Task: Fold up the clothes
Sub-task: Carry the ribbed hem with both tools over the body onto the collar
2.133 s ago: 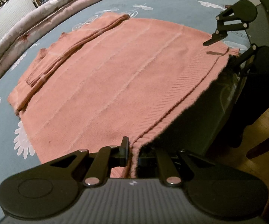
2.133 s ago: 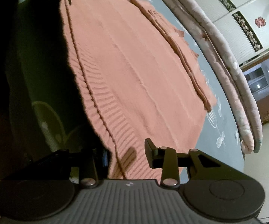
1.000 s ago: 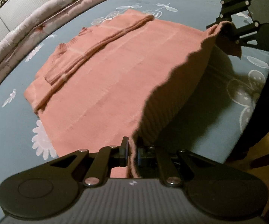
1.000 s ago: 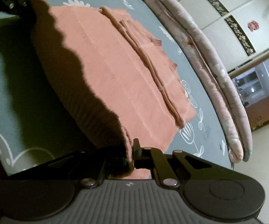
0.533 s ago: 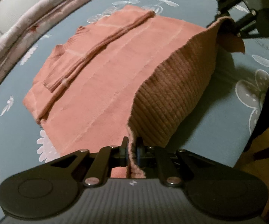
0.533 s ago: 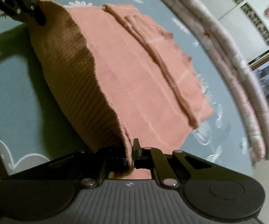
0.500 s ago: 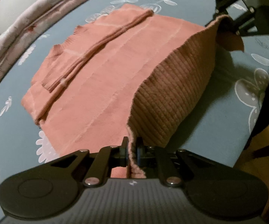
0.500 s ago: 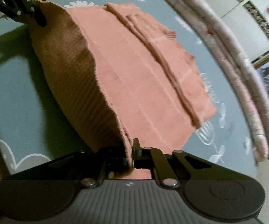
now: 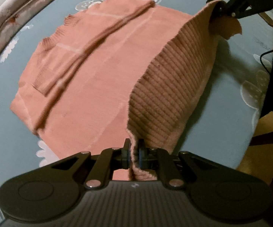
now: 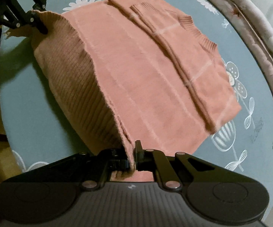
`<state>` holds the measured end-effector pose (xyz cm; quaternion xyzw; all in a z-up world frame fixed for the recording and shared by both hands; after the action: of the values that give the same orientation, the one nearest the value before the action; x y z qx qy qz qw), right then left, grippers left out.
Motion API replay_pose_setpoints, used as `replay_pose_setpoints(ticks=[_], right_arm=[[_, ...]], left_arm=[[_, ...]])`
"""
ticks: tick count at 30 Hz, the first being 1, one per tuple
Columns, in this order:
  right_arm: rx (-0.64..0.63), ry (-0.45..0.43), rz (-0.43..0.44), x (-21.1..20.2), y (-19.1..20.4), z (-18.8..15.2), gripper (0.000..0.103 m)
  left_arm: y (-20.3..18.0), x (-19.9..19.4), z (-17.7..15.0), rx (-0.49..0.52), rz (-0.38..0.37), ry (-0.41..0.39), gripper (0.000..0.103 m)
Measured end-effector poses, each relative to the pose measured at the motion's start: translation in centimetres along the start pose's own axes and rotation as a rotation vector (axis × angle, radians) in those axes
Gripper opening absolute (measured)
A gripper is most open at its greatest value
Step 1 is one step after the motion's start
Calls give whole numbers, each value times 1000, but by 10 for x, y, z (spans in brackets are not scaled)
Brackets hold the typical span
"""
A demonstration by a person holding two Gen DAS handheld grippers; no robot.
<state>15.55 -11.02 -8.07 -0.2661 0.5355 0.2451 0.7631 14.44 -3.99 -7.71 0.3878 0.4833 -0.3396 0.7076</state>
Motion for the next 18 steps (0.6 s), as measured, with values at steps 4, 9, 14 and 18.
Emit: replay_pose_setpoints(ticks=[4,9,14,18], right_arm=[[3,-20,-17,0,-12,11,8],[7,-44,-39,-1,-27,25,8],[25,-75,-61,1,-42,41,8],[35,-102,-81,5,-55,55,8]], left_arm=[[20,0,7,1,30,7,6],[40,3,14,1,52,14,6],[64,6,20,-9,85,12,6],[85,8,25,-27,116,7,6]])
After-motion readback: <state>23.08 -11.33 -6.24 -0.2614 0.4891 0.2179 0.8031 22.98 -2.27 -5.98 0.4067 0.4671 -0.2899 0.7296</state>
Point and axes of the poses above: each gripper's, at about its wrist camera, not at the fingertips, and x roughly the way its jaws point, y to its left, z to its top, the point moved 3 cm from there along x, roughly the way its jaws point, and after that the axes turned 14 degrees about x, right-handed, at the moved point
